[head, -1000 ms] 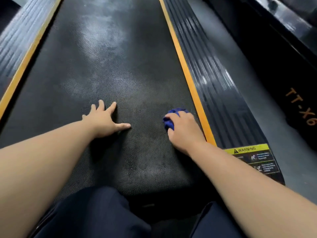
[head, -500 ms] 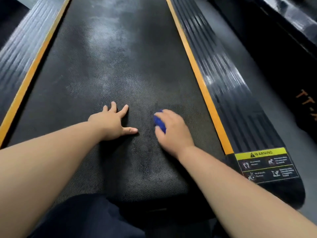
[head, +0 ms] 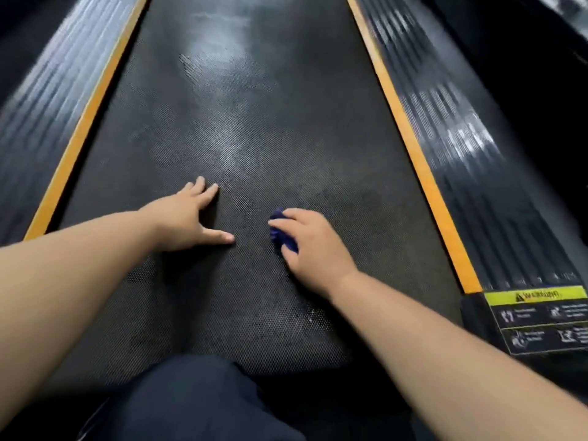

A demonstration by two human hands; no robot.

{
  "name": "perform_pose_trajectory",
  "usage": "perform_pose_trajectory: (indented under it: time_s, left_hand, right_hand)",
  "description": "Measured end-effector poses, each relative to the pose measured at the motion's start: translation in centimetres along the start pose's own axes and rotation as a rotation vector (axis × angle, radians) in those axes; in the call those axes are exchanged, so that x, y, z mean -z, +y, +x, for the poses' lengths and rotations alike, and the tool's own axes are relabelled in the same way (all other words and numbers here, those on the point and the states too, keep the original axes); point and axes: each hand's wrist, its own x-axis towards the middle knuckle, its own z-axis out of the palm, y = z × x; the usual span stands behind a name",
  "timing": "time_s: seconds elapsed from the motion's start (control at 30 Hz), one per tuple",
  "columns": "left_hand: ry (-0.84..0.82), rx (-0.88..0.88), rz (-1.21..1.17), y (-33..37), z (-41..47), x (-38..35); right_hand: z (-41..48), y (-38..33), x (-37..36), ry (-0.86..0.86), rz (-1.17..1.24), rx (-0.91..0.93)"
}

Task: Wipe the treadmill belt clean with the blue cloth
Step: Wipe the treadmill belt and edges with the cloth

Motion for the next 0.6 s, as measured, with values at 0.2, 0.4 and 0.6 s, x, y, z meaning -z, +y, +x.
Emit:
perform_pose_trajectory:
  time_s: [0.2,0.4,0.6]
  left_hand:
    - [0.057,0.099,0.031,-3.0,-2.0,0.4]
    - [0.002,0.102,-0.003,-4.6,-2.9,-0.5]
    - [-0.005,0.047,-0.029,-6.2,-2.9,-0.3]
  right_hand:
    - [4.3,6.9,6.3,0.27,-0.157,-0.504]
    - [2.2,-3.2,-2.2,0.067,-0.026,-0.105]
    - [5.0,2.5,2.7,0.085,-0.113,-0.185]
